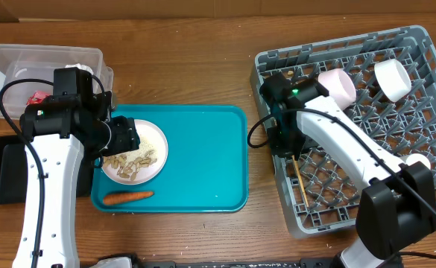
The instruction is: Sort waste into correct bins and load items into the dishwasher
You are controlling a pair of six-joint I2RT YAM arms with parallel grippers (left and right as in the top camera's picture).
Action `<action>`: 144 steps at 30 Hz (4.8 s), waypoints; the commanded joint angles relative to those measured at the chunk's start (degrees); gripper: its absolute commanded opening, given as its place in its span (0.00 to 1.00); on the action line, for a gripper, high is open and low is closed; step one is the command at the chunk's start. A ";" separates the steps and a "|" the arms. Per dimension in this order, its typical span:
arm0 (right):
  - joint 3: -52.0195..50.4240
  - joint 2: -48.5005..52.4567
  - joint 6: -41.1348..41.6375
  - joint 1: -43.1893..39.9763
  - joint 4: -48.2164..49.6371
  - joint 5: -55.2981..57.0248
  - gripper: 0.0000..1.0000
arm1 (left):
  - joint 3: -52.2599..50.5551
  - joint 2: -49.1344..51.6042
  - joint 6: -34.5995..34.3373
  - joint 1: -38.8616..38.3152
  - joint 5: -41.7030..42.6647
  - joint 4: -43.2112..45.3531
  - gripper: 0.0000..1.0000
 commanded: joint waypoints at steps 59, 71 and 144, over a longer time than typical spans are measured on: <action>-8.94 -9.33 0.72 6.21 5.86 -25.20 0.14 | -0.11 0.26 -0.20 -0.52 -0.33 0.11 0.73; -8.94 -9.33 5.09 6.21 4.11 -17.70 0.13 | -0.11 0.26 -0.20 -0.52 -0.33 0.02 0.73; -16.85 -9.27 11.13 10.97 12.31 -19.41 0.13 | -0.11 0.26 0.00 -0.52 -0.35 0.00 0.73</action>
